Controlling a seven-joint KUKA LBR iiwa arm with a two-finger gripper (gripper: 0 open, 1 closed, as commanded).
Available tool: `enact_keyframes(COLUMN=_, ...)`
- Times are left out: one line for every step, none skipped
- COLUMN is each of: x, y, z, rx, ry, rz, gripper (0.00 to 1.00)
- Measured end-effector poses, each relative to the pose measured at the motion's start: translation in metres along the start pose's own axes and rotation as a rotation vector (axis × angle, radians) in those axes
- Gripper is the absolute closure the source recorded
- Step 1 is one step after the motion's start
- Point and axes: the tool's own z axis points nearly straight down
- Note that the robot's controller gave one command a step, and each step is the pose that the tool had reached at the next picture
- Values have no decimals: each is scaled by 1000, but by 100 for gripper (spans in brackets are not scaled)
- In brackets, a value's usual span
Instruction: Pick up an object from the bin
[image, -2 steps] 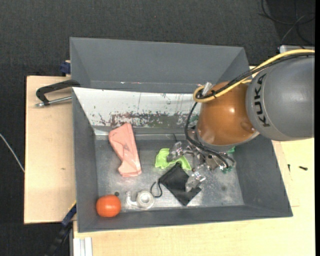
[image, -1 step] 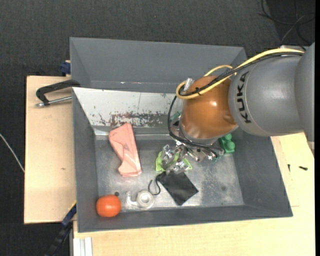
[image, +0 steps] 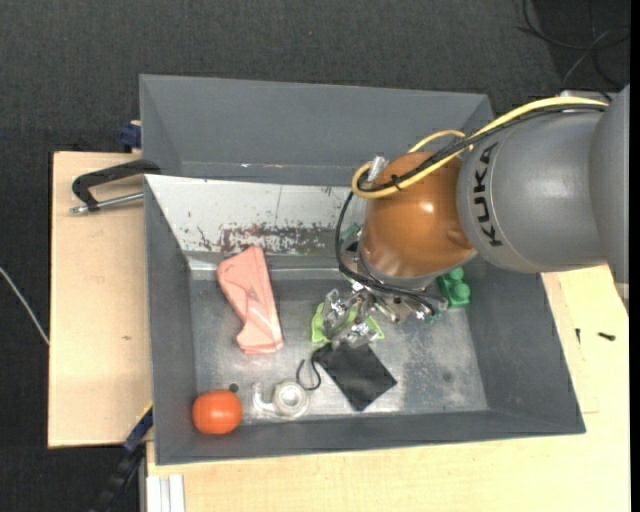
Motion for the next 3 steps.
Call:
enact_keyframes(x=0, y=0, z=0, rx=0, ry=1, rz=12, gripper=100)
enact_keyframes(x=3, y=2, z=-14, rx=0, ry=-1, rz=156, gripper=100)
enact_keyframes(x=12, y=3, z=-70, rx=-3, ry=5, rz=124, gripper=100)
